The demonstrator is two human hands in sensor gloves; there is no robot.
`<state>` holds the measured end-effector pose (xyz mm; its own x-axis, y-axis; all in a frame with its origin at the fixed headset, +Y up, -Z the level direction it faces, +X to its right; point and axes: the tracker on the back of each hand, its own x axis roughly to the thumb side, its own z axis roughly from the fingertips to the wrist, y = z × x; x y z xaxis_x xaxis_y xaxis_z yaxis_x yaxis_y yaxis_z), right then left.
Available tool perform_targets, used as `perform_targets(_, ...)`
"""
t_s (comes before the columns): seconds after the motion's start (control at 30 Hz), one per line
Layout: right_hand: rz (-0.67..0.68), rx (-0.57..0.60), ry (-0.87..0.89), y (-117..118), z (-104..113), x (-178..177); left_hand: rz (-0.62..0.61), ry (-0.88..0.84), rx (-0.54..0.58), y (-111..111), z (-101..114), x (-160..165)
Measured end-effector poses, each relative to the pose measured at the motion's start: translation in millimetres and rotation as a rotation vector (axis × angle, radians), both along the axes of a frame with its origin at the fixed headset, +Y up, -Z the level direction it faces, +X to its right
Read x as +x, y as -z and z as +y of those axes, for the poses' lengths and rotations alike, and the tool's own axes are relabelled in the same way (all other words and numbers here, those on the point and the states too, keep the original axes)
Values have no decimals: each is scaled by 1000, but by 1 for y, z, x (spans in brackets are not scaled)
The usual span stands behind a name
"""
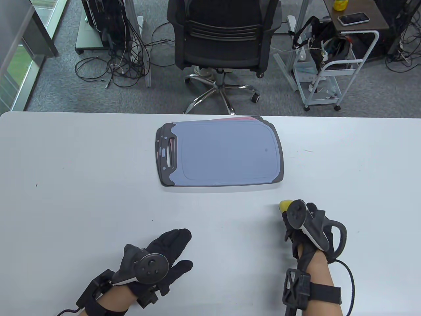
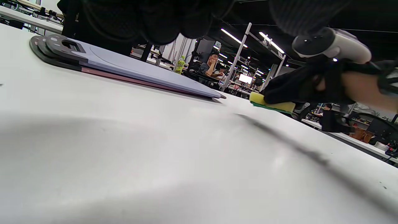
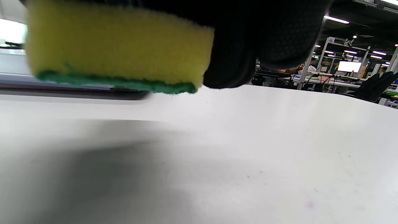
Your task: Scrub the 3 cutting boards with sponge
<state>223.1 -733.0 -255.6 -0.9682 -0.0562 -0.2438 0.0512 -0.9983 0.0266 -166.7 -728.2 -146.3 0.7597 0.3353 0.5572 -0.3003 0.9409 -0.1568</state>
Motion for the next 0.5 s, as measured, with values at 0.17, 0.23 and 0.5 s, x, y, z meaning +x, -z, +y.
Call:
perform_targets(0.17, -35, -19, -60, 25, -13, -1, 5, -3, 16, 0, 1, -2)
perform_targets(0.23, -50, -35, -78, 29, -18, 0, 7, -4, 19, -1, 1, -3)
perform_targets(0.5, -60, -53, 0, 26, -17, 4, 4, 4, 25, -1, 1, -5)
